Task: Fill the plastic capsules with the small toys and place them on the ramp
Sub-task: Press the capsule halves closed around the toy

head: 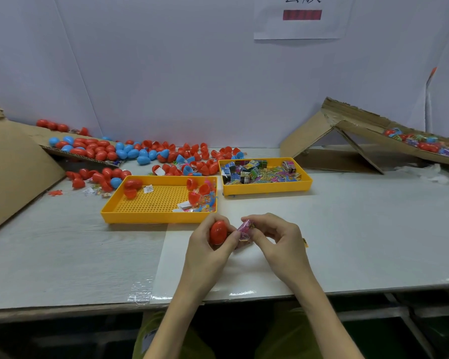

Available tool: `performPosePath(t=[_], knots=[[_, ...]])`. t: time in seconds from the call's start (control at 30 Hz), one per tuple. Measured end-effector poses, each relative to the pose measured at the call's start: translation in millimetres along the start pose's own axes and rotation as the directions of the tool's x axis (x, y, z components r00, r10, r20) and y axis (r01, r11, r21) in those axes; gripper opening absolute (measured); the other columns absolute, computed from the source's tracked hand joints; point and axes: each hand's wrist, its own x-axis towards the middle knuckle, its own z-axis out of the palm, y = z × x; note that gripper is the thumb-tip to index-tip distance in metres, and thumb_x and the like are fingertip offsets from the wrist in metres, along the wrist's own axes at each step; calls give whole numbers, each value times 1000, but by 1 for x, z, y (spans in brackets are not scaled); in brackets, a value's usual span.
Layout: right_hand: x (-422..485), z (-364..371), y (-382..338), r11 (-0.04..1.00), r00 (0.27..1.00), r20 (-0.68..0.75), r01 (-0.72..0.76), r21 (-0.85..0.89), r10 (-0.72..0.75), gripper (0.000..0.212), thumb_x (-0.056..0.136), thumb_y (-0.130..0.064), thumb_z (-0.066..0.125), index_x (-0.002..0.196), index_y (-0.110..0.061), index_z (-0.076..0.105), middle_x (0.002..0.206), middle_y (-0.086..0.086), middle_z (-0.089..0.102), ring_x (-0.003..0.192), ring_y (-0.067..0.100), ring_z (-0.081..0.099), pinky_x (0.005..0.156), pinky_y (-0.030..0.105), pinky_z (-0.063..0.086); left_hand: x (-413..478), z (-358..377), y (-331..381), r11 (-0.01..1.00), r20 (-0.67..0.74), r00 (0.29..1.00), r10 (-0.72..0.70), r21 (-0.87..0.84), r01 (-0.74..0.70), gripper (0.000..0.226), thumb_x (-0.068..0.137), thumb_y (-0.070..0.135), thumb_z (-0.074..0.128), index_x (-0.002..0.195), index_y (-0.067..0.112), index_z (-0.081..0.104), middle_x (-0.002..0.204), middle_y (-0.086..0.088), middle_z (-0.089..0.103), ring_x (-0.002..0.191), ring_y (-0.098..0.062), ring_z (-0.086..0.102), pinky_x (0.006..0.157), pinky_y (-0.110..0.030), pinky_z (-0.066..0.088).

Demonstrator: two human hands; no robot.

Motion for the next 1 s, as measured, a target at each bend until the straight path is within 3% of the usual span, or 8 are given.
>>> performPosePath(t=[0.13, 0.33, 0.57, 0.77, 0.9, 1.0], knots=[[0, 0, -3, 999, 1000, 17, 1, 42, -2, 30, 88, -3, 70, 106, -27, 76, 92, -8, 74, 90, 15, 71, 79, 21, 55, 0, -1, 0, 1000, 0, 1000, 19, 5, -19, 17, 88, 5, 73, 86, 17, 60, 80, 10, 63, 76, -8, 61, 68, -16, 50], [0, -3, -6, 998, 1000, -19, 20, 53, -19, 46, 82, 4, 73, 103, -37, 74, 87, -5, 72, 86, 16, 69, 74, 22, 54, 1, 0, -3, 998, -11, 1000, -11, 67, 12, 22, 83, 7, 78, 86, 18, 60, 80, 5, 63, 79, -16, 62, 74, -29, 53], [-1, -4, -10, 992, 1000, -14, -7, 125, 9, 50, 79, 7, 75, 98, -39, 75, 85, -1, 74, 82, 14, 72, 74, 17, 54, 2, 1, -5, 995, -23, 1000, -12, 103, 15, 26, 80, 8, 81, 86, 21, 59, 80, 8, 65, 79, -10, 62, 73, -19, 52], [-2, -6, -12, 984, 998, 51, -47, 171, 39, 43, 82, 10, 70, 103, -28, 73, 88, 2, 76, 87, 15, 72, 76, 22, 54, 1, 1, -2, 995, -24, 1000, 0, 101, 3, 25, 81, 8, 80, 86, 20, 60, 80, 8, 64, 77, -8, 60, 72, -20, 51], [-3, -5, -12, 979, 995, 79, -70, 191, 56, 41, 84, 12, 67, 103, -23, 73, 89, 3, 77, 83, 16, 73, 74, 18, 52, 0, 0, -1, 997, -72, 997, 19, 78, -13, 22, 85, 5, 76, 84, 20, 60, 79, 6, 64, 76, -10, 60, 70, -20, 50], [-4, -5, -12, 978, 993, 102, -83, 193, 64, 38, 85, 12, 66, 104, -20, 73, 90, 3, 77, 86, 17, 74, 76, 17, 53, -1, 0, -1, 998, -88, 996, 7, 65, -1, 19, 87, 8, 75, 85, 20, 59, 80, 5, 64, 78, -14, 62, 72, -29, 53]])
